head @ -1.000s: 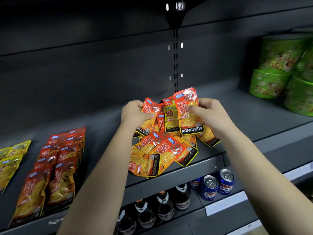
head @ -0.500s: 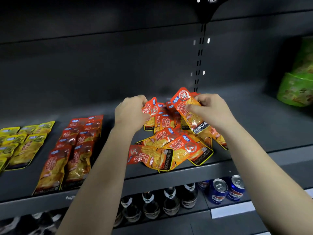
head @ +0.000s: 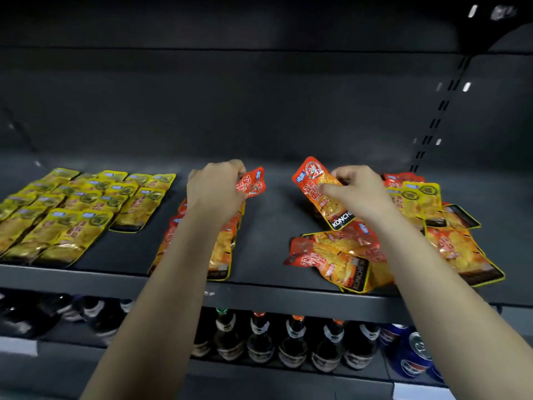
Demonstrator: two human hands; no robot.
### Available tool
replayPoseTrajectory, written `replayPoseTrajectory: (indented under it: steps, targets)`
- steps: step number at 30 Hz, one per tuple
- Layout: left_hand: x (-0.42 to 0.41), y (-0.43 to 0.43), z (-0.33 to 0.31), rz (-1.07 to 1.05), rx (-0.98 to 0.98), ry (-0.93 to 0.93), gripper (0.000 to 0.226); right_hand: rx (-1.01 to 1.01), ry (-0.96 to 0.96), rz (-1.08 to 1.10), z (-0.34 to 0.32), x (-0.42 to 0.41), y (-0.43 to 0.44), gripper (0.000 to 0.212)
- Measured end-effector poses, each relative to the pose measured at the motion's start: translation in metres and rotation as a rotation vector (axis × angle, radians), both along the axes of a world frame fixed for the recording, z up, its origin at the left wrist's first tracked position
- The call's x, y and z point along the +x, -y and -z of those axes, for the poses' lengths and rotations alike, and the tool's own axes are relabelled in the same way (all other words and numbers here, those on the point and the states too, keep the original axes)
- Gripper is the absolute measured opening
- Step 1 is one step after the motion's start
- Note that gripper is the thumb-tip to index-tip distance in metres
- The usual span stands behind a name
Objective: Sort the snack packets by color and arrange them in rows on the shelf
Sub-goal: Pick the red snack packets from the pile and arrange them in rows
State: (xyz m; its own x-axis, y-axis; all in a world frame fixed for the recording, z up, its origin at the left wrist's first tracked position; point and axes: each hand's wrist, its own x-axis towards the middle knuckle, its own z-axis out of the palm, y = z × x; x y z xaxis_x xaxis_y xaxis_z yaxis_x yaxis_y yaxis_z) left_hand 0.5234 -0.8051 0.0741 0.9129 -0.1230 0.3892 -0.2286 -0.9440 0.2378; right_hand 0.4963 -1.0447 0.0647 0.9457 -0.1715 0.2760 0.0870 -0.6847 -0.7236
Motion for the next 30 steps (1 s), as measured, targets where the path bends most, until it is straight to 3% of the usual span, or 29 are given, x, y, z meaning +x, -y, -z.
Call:
replayPoseTrajectory:
  steps: [8,17,21,30]
  targets:
    - [0.014,-0.063,-0.003,0.0,-0.04,0.0,0.023,0.058,-0.064,0.022,0.004,0.03,-0.059,0.024]
    - [0.037,-0.088,-0.002,0.065,-0.041,0.015,0.026,0.217,-0.261,0.112,0.03,0.078,-0.079,0.019]
    - [0.042,-0.091,-0.001,0.112,-0.049,0.005,0.03,0.145,-0.361,0.207,0.032,0.094,-0.088,0.024]
    - [0.048,-0.095,0.003,0.17,-0.054,-0.015,0.033,0.003,-0.344,0.24,0.051,0.114,-0.098,0.021]
